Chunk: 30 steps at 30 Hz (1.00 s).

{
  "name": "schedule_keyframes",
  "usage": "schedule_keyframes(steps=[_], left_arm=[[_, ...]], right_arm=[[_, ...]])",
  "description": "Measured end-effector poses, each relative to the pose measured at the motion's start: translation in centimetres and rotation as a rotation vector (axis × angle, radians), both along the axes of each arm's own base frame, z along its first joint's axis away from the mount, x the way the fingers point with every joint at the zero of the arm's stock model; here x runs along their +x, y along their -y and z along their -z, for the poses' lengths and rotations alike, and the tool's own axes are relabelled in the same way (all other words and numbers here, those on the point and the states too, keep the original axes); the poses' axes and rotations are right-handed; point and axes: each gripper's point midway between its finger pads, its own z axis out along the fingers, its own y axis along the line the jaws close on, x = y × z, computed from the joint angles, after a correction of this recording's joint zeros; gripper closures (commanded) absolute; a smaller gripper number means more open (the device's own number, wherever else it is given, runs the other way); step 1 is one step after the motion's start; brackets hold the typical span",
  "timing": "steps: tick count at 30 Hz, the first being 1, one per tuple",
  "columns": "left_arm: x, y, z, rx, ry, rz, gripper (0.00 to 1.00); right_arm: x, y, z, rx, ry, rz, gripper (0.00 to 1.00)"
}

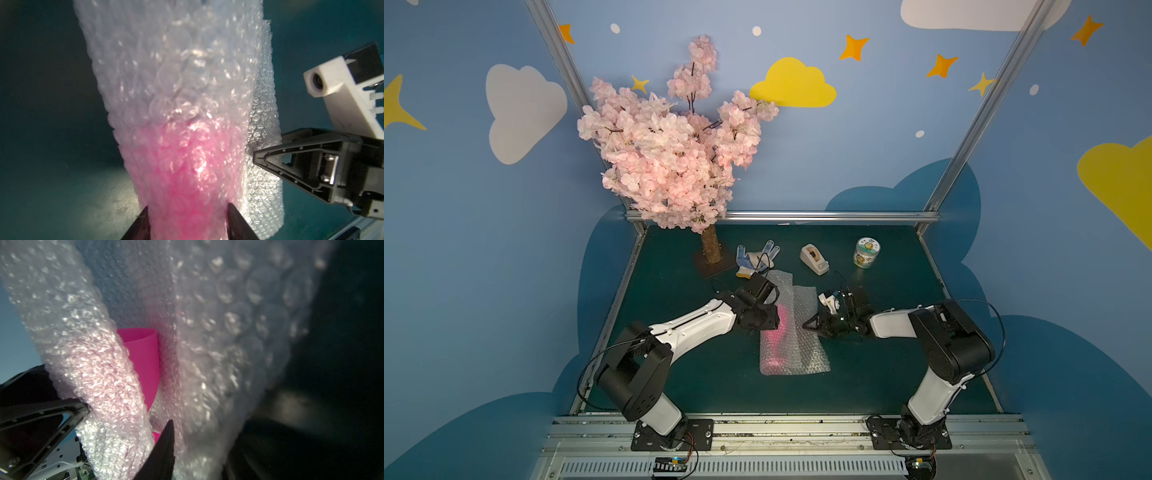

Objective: Wrap wine glasses in bubble wrap
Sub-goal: Wrap the wine glass in bubble wrap.

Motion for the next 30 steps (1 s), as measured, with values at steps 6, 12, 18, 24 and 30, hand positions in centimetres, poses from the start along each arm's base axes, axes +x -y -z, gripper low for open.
schedule_keyframes(steps=[6, 12, 18, 24, 30], left_arm=[[-0.1, -0.1, 0.0, 0.015, -0.003, 0.018, 0.46], [-0.1, 0.1, 0.0, 0.021, -0.008, 0.024, 0.47], [-0.1, 0.1, 0.0, 0.042, -0.017, 0.025, 0.47], [0.0, 0.1, 0.0, 0.053, -0.021, 0.021, 0.47], [0.0, 0.1, 0.1, 0.046, -0.029, 0.000, 0.44]], right_arm=[[-1.7, 1.1, -0.2, -0.018, -0.037, 0.057, 0.88], [-1.3, 0.6, -2.1, 0.010, -0.004, 0.084, 0.88], [-1.6, -1.5, -4.8, 0.024, 0.058, 0.051, 0.89], [-2.4, -5.0, -7.9, 0.018, 0.158, -0.016, 0.88], [-3.1, -7.6, -9.4, -0.010, 0.232, -0.070, 0.83]])
